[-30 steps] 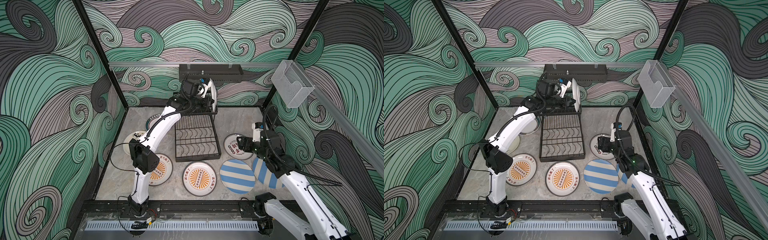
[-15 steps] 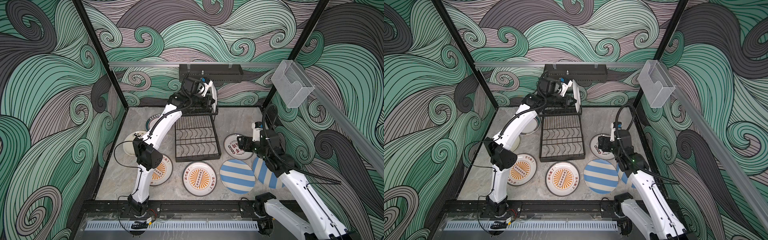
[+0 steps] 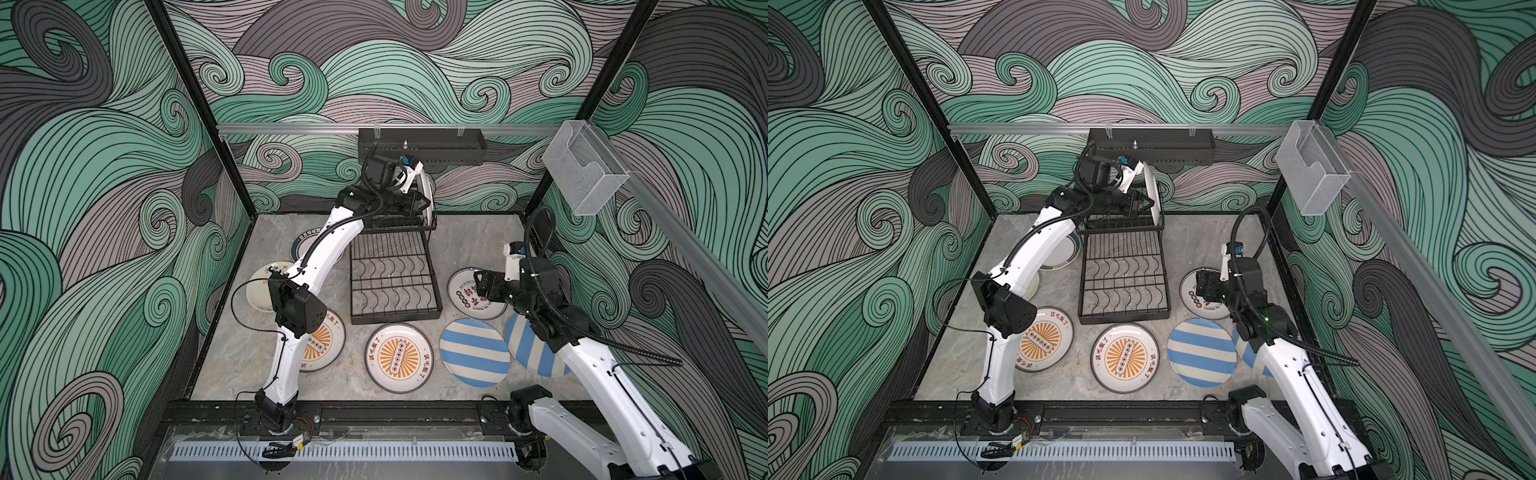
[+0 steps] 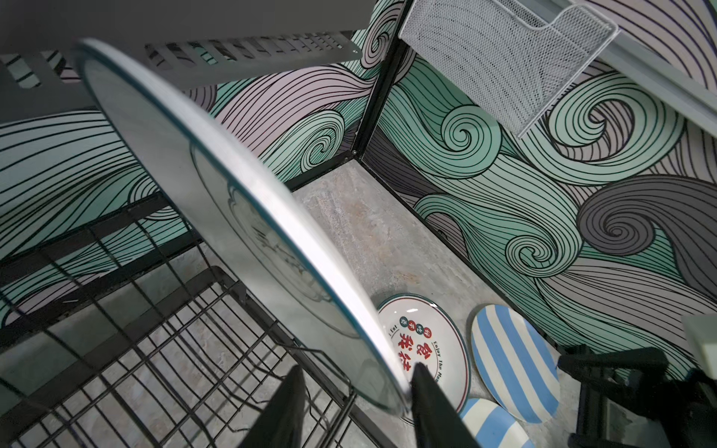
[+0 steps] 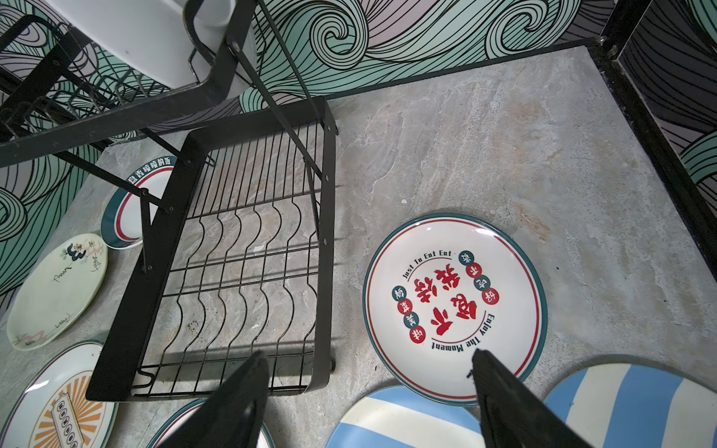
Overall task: Load plates into a dish rack
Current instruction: Place the plate on the dish rack, then pick up the plate from the middle-right of the table.
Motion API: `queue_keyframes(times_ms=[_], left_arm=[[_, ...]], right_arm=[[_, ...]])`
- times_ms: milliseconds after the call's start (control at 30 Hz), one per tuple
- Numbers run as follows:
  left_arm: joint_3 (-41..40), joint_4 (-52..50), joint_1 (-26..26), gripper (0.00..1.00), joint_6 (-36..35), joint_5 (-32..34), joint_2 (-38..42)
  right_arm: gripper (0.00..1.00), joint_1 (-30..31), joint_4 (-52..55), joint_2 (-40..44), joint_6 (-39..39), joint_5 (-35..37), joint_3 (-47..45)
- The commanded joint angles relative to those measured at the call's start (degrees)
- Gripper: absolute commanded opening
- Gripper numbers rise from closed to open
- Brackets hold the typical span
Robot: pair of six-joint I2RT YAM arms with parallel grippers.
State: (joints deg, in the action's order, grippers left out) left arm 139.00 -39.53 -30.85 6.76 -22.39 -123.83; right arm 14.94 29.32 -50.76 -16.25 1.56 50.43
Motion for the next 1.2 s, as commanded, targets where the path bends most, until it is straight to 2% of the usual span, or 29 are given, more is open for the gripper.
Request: queue_keyframes(times_ms=[0, 67, 133, 167, 233, 267, 400, 500, 600, 733, 833, 900, 1033, 1167], left_arm=[[1.9, -0.5, 1.1, 0.50, -1.1, 2.1, -1.3], [2.0, -0.7, 1.1, 0.55, -1.4, 2.2, -0.7], [2.0, -1.1, 1.1, 0.65, -1.6, 3.0, 0.3], [2.0, -1.5, 1.1, 0.71, -1.7, 3.6, 1.0], [2.1, -2.5, 1.2, 0.92, -1.9, 5.1, 2.4], [2.0, -3.1, 1.4, 0.98, -1.8, 5.9, 3.3], [0.9, -6.0, 2.7, 0.98, -1.7, 8.0, 7.5], [-3.6, -6.0, 4.4, 0.99, -1.2, 7.8, 11.7], [-12.2, -4.4, 7.1, 0.99, -0.1, 7.1, 17.6], [-29.6, 1.5, 11.7, 0.99, 2.0, 7.2, 27.1], [-40.7, 8.7, 17.0, 0.99, 7.4, 5.5, 32.2], [-44.8, 10.2, 19.0, 0.99, 7.9, 3.8, 34.4], [-53.9, 12.1, 20.8, 0.99, 7.8, 7.9, 39.5], [-63.9, 17.0, 21.5, 0.99, 9.9, 7.2, 44.8]], right_arm=[[0.83, 0.4, 0.5, -0.3, 1.5, 1.9, 2.3], [0.84, 0.4, 0.9, -0.7, 2.2, 3.1, 3.0], [0.85, 0.3, 1.3, -1.3, 2.8, 3.7, 3.8], [0.86, 0.2, 1.4, -1.8, 3.1, 3.7, 4.5], [0.88, -0.4, 1.8, -3.2, 3.2, 2.8, 5.6], [0.89, -1.0, 2.3, -4.1, 3.4, 2.4, 6.4], [0.90, -6.4, 4.2, -7.8, 4.2, -2.7, 9.0], [0.90, -12.8, 4.1, -9.5, 3.6, -9.0, 9.4], [0.90, -20.0, 4.1, -11.7, 3.3, -16.2, 9.3], [0.88, -27.3, 3.0, -15.2, 1.7, -23.9, 7.9], [0.87, -28.8, 1.1, -18.5, 0.2, -24.9, 5.9], [0.86, -29.2, 0.4, -21.0, -0.3, -25.3, 5.0], [0.84, -31.0, -2.8, -23.5, -2.1, -25.7, 1.4], [0.84, -31.9, -4.7, -24.6, -3.0, -25.8, -1.4]])
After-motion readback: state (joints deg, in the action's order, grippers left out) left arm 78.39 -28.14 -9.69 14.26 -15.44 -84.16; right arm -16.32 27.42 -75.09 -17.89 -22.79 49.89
